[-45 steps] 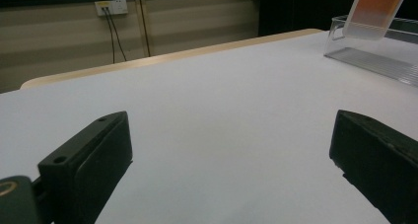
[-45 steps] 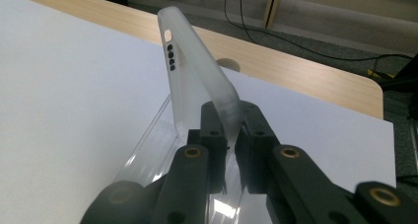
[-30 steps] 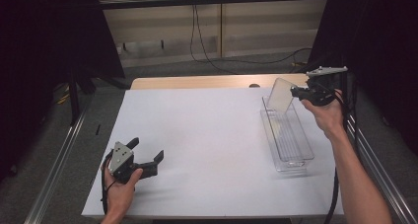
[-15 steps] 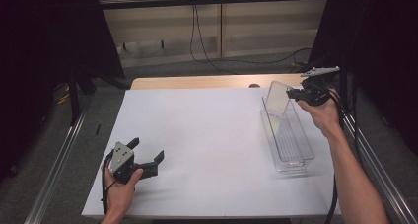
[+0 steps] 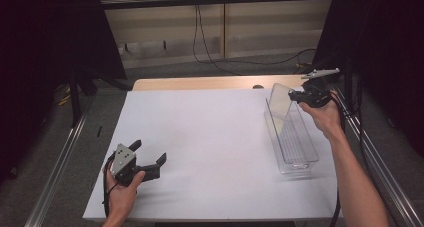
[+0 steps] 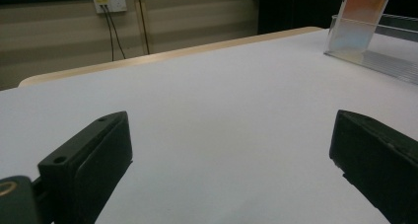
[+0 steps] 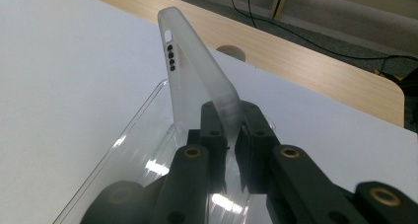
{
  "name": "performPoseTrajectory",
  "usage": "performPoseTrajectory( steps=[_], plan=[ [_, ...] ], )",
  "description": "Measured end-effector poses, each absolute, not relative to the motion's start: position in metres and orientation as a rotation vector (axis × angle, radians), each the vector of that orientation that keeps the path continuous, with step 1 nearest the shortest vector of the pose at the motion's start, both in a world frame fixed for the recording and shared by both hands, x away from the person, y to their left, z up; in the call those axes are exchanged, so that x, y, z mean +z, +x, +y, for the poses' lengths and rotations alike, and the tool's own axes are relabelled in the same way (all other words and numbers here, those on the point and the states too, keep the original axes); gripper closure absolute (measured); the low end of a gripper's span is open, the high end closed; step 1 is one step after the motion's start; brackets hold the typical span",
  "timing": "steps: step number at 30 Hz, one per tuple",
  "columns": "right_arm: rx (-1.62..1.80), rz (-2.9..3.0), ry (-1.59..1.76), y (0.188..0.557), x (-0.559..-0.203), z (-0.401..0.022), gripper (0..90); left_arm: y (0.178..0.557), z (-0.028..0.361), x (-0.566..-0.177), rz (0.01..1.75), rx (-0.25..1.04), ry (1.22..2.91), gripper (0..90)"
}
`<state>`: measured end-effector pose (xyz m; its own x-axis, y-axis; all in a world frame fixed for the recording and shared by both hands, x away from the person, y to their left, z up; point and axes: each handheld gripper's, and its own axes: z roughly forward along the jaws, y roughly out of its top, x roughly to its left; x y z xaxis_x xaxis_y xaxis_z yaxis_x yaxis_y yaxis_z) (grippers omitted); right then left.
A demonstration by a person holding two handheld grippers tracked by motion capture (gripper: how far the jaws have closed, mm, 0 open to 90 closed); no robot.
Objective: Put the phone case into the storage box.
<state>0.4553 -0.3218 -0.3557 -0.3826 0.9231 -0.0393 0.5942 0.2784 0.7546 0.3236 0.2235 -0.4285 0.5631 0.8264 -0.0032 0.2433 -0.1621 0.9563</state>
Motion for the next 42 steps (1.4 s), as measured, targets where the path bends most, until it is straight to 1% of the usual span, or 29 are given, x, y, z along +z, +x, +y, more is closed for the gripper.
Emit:
performPoseTrajectory(
  steps=[18, 30, 42],
  plan=[
    [0.916, 2.049, 1.445, 0.460, -0.354, -0.323, 82.4, 0.323, 0.222, -0.429, 0.897, 0.660, 1.703, 2.5],
    [0.877, 1.992, 1.529, 0.463, -0.354, -0.323, 84.0, 0.323, 0.222, -0.429, 0.889, 0.664, 1.714, 2.5],
    [0.870, 1.946, 1.494, 0.469, -0.357, -0.318, 84.4, 0.323, 0.222, -0.429, 0.894, 0.665, 1.713, 2.5]
  ],
)
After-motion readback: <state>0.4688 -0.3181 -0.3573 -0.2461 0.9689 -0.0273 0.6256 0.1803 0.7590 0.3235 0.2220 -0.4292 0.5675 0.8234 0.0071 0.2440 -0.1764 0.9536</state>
